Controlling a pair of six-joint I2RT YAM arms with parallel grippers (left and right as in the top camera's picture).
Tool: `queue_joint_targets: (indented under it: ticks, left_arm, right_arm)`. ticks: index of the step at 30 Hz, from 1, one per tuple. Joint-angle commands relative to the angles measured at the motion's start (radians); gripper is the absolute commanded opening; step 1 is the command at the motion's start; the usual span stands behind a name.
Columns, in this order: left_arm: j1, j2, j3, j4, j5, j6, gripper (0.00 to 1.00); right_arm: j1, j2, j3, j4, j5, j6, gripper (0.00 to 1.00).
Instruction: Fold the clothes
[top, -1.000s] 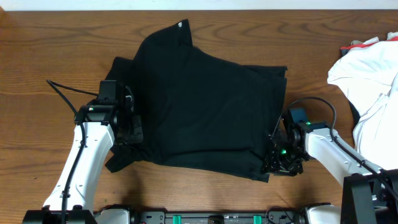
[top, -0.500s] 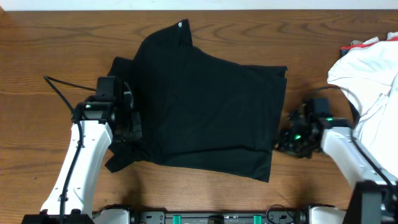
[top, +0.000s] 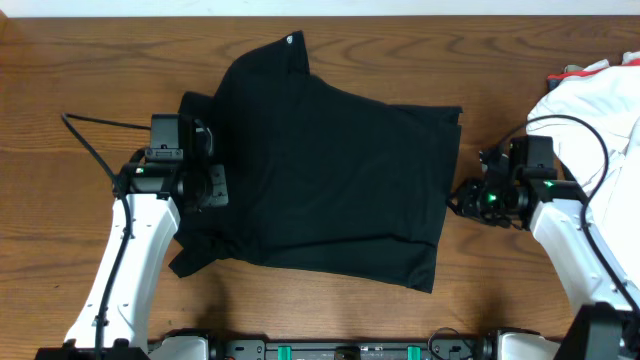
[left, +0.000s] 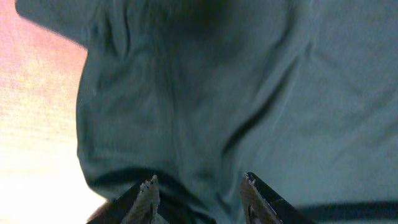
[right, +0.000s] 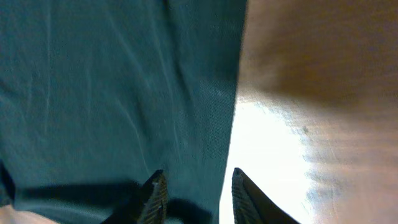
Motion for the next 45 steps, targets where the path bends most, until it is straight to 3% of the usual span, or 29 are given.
queue_joint_targets:
  ticks: [1,3,5,12,17,22,27,38,45]
  left_arm:
    - [-0.002,0.048,0.008,0.051,0.002,0.074,0.45]
    - [0.001,0.101,-0.002,0.096,-0.001,0.089,0.45]
    - [0.002,0.171,-0.002,0.129,-0.025,0.082,0.34]
    - [0.002,0.352,-0.002,0.277,-0.097,0.039,0.31]
    - [0.017,0.431,-0.002,0.353,-0.156,0.039,0.31]
    - [0.064,0.496,-0.002,0.367,-0.157,0.039,0.3]
    - [0.134,0.52,-0.002,0.368,-0.156,0.039,0.29]
    - [0.165,0.443,0.021,0.362,-0.155,0.043,0.3]
    - [0.163,0.257,0.082,0.289,-0.136,0.043,0.42]
  right_arm:
    - [0.01,0.056,0.011,0.075,-0.013,0.003,0.3]
    - [0.01,0.106,0.011,0.175,-0.006,0.037,0.2]
    - [0.013,0.163,0.011,0.269,0.013,0.117,0.16]
    - [0.044,0.326,0.011,0.514,0.001,0.175,0.13]
    - [0.068,0.412,0.011,0.575,0.004,0.18,0.13]
    - [0.068,0.463,0.011,0.533,0.122,0.18,0.06]
    - [0.061,0.465,0.013,0.504,0.306,0.117,0.08]
    - [0.038,0.464,0.172,0.346,0.247,-0.004,0.1]
    - [0.039,0.431,0.385,0.118,0.089,-0.068,0.23]
